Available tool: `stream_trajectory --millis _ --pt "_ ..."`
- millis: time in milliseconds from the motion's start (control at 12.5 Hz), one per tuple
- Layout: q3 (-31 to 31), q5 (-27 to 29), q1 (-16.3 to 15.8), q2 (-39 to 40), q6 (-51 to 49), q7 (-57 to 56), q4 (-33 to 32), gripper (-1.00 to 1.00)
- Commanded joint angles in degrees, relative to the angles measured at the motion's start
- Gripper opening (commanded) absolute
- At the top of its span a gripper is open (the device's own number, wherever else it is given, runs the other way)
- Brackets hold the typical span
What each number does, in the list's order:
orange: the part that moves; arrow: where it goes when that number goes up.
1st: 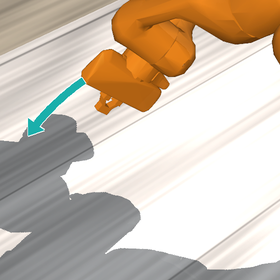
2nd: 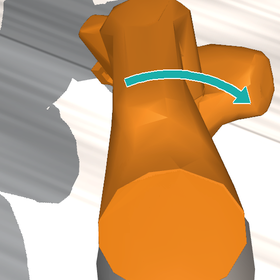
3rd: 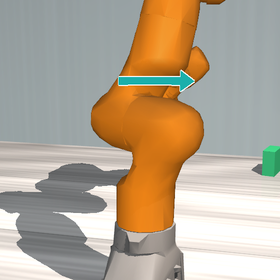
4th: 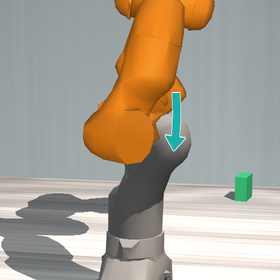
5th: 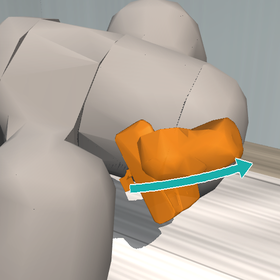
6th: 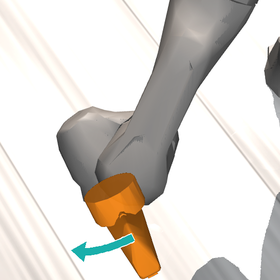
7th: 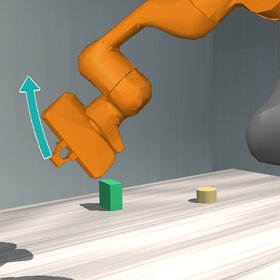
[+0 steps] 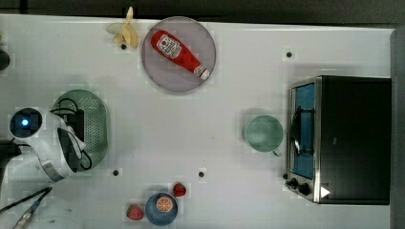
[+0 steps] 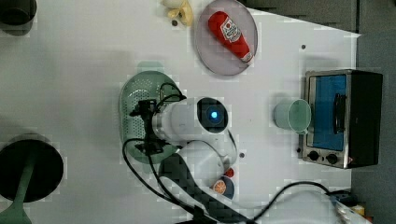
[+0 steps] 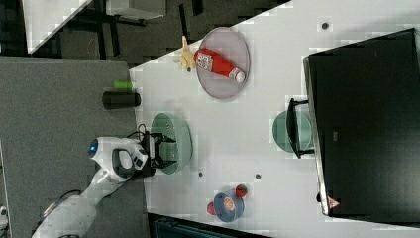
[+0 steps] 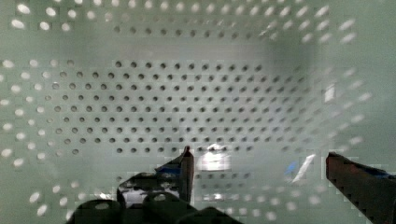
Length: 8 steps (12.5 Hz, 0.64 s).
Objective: Drag strainer right to left.
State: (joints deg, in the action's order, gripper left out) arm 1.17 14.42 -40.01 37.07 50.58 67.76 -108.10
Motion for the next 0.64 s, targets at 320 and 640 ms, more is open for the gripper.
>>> stream_trajectory --millis 320,640 --pt "-18.7 -1.1 2.6 -26.3 -21.1 -35.4 2.2 1.0" --pt "-32.6 -12.7 3.4 -39.7 -36.3 -50.5 3.8 1.0"
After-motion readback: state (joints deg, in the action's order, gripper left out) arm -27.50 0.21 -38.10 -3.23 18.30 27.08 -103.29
